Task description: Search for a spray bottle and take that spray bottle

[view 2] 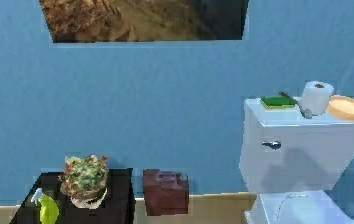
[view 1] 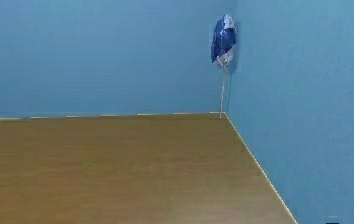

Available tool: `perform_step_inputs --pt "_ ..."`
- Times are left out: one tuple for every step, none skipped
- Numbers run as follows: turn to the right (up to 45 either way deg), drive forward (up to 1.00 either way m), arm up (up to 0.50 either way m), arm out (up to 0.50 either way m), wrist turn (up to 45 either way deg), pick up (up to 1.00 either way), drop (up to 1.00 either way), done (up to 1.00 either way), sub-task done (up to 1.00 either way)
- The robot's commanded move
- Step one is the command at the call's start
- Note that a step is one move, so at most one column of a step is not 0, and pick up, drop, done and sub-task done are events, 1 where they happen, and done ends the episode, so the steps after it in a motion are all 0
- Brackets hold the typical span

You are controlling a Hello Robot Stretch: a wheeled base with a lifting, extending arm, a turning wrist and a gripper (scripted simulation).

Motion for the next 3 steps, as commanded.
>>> perform_step_inputs --pt "-39.0 0.00 0.00 0.00 0.0 0.00 0.00 0.00 0.00" --pt "0.0 0.00 0.48 0.00 0.0 0.00 0.00 0.00 0.00" --pt "0.0 0.00 0.00 0.50 0.0 0.00 0.00 0.00 0.00"
